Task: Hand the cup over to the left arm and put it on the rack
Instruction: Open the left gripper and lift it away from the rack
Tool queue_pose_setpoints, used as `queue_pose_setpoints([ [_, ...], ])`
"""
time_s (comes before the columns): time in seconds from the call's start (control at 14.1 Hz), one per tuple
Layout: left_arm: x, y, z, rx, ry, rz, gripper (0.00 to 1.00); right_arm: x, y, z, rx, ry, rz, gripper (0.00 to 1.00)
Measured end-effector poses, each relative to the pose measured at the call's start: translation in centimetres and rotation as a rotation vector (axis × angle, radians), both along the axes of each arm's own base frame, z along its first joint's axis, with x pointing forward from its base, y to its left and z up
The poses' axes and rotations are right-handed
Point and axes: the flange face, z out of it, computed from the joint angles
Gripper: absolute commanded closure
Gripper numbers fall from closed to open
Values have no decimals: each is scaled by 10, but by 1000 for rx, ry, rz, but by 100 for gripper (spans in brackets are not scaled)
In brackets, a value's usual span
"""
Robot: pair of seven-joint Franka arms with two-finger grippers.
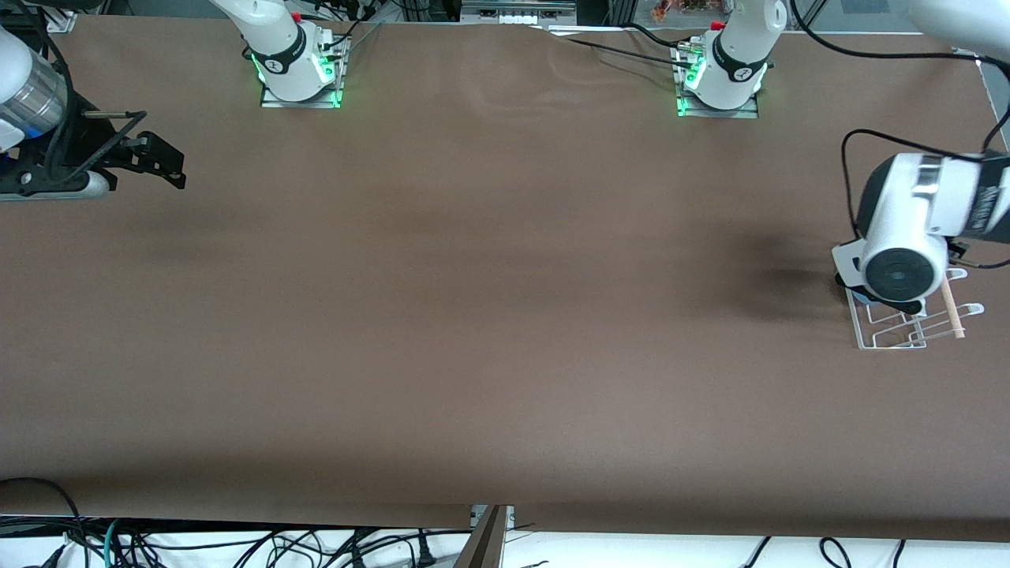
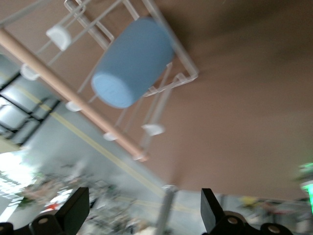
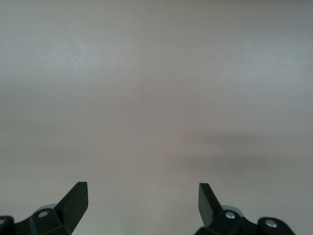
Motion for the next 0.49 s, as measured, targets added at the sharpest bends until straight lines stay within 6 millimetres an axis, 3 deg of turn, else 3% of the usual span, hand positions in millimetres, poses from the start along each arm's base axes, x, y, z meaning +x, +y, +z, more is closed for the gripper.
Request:
queue_pose_setpoints([
  [0.14,9,-20,18,-113,-85,129,0,3,-19,3,11,-6,-36,0],
  [0.28,23,-42,48,-228,-168,209,0,4,-32,5,18,-9,-58,0],
  [0.49,43,-68,130,-358,-323,210,0,5,-26,2,22,-4,-50,0],
])
